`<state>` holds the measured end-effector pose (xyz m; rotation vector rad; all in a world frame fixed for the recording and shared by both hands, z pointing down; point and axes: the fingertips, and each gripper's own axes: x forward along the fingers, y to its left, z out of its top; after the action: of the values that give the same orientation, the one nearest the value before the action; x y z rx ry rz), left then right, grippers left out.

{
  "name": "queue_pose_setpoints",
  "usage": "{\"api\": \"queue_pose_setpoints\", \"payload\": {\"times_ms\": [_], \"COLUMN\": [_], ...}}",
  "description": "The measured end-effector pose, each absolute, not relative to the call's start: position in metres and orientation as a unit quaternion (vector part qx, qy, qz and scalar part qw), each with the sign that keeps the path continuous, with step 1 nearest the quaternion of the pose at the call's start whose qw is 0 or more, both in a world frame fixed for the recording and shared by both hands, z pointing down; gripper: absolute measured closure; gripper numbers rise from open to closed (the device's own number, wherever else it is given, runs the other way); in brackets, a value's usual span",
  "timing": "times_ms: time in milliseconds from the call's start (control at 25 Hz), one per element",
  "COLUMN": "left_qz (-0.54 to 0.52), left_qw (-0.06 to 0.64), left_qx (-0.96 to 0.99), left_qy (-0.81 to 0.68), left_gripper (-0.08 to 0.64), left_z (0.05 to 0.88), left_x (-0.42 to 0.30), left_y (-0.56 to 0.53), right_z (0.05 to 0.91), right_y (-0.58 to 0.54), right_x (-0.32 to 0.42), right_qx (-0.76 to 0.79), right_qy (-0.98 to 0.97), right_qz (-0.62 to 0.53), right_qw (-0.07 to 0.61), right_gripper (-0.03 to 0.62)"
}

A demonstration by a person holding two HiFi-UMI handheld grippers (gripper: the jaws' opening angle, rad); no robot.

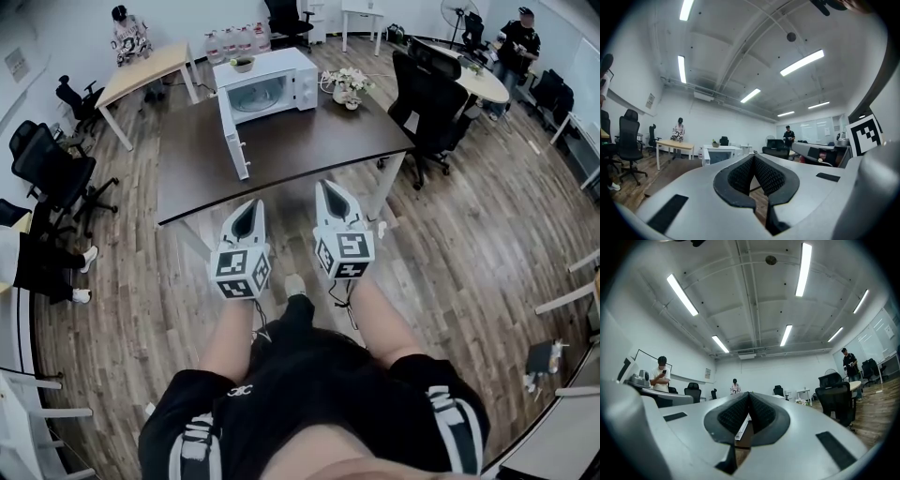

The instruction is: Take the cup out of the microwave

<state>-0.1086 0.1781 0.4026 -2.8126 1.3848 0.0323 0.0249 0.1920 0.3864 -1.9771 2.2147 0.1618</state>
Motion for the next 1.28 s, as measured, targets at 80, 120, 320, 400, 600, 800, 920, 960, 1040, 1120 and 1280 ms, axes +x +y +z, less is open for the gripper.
{"api": "queue_pose_setpoints", "payload": {"times_ms": [80,120,320,400,600,800,920,960,1040,1120,1280], "left_qz": [0.011,0.012,0.016,0.014,0.011,0.008,0.009,0.008,0.006,0.004,-0.006], "left_qw": [0.004,0.004,0.000,0.001,0.004,0.012,0.010,0.009,0.005,0.003,-0.002], "left_qx": [-0.898,-0.898,-0.898,-0.897,-0.894,-0.894,-0.894,-0.894,-0.893,-0.893,-0.888], "left_qy": [0.440,0.440,0.440,0.441,0.447,0.448,0.448,0.449,0.449,0.451,0.460], "left_gripper": [0.557,0.557,0.557,0.557,0.557,0.557,0.557,0.557,0.557,0.557,0.557], "left_z": [0.406,0.407,0.402,0.398,0.387,0.373,0.366,0.365,0.365,0.364,0.372], "left_x": [-0.100,-0.095,-0.075,-0.067,-0.057,-0.047,-0.044,-0.043,-0.041,-0.039,-0.035], "left_y": [0.153,0.139,0.053,0.013,-0.090,-0.181,-0.230,-0.244,-0.266,-0.283,-0.311], "right_z": [0.390,0.391,0.388,0.383,0.371,0.363,0.361,0.361,0.364,0.365,0.371], "right_y": [0.167,0.153,0.067,0.029,-0.077,-0.174,-0.225,-0.240,-0.263,-0.282,-0.313], "right_x": [0.033,0.037,0.057,0.063,0.073,0.076,0.076,0.075,0.074,0.073,0.074], "right_qx": [-0.663,-0.665,-0.665,-0.662,-0.656,-0.647,-0.642,-0.641,-0.637,-0.633,-0.622], "right_qy": [0.742,0.741,0.741,0.743,0.749,0.757,0.761,0.763,0.766,0.770,0.779], "right_qz": [0.056,0.056,0.055,0.056,0.055,0.053,0.049,0.046,0.042,0.039,0.035], "right_qw": [0.080,0.079,0.075,0.075,0.078,0.077,0.077,0.076,0.072,0.069,0.063], "right_gripper": [0.592,0.592,0.592,0.592,0.592,0.592,0.592,0.592,0.592,0.592,0.592]}}
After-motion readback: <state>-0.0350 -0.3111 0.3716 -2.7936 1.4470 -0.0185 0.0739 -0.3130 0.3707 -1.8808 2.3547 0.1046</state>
